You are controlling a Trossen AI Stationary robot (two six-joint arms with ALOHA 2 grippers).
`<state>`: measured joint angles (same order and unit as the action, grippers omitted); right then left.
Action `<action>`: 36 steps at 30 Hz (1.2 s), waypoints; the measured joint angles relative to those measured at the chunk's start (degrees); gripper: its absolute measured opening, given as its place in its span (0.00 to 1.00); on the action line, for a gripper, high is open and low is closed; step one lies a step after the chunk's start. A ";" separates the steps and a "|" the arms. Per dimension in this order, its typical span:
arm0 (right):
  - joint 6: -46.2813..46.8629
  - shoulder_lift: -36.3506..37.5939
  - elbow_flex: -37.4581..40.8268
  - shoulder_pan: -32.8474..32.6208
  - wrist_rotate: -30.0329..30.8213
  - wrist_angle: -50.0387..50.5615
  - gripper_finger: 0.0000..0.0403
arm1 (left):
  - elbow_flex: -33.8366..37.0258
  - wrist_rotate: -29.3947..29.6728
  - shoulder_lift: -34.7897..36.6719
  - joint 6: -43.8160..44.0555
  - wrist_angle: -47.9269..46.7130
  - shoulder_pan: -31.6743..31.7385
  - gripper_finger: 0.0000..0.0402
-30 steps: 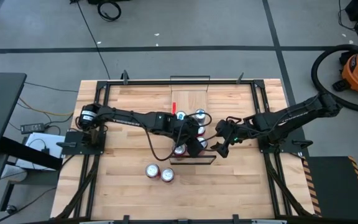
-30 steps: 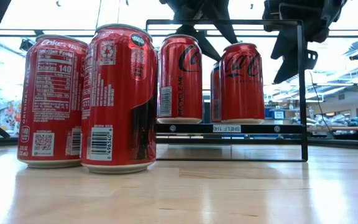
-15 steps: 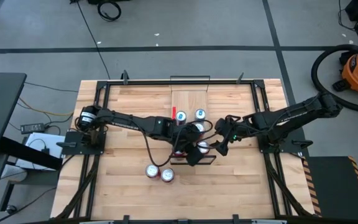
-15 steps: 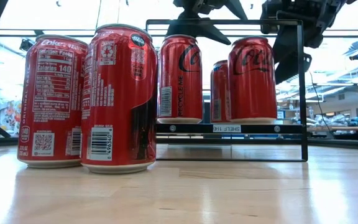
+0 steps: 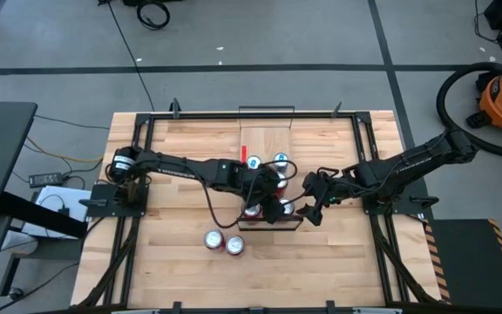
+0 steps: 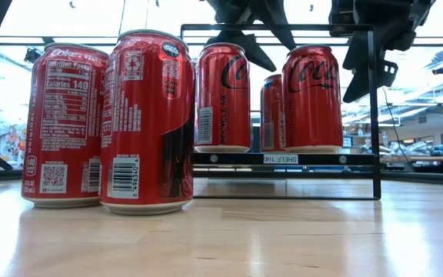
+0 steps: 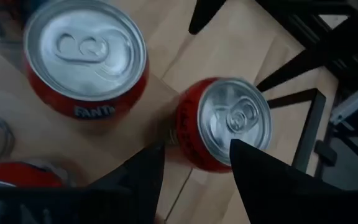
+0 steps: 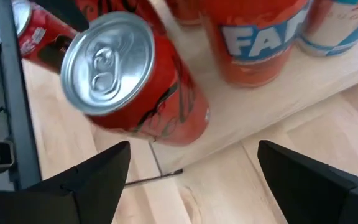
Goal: Place canned beverage on shelf
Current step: Adjust the red black soda can on the shelf
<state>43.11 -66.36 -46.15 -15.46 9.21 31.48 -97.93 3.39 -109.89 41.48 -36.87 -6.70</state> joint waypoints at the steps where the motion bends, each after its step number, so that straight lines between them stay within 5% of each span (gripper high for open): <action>1: 0.15 0.00 0.00 -0.01 0.56 -0.03 0.90 | 0.00 0.49 0.00 -0.12 0.04 0.12 0.48; 20: -4.67 0.01 0.04 6.17 5.95 -0.97 0.90 | 0.00 -2.63 0.01 1.52 -0.07 -0.02 0.48; 28: -5.60 0.98 0.04 4.64 -2.00 -0.09 0.90 | -0.04 -3.33 0.95 1.41 -4.30 0.52 0.48; 36: -4.16 0.03 0.04 1.71 -1.99 -2.94 0.90 | -0.07 -0.98 0.52 1.18 -3.88 0.53 0.48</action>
<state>38.95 -66.33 -46.11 -13.74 7.22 28.54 -98.00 2.41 -109.36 42.66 -40.74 -6.17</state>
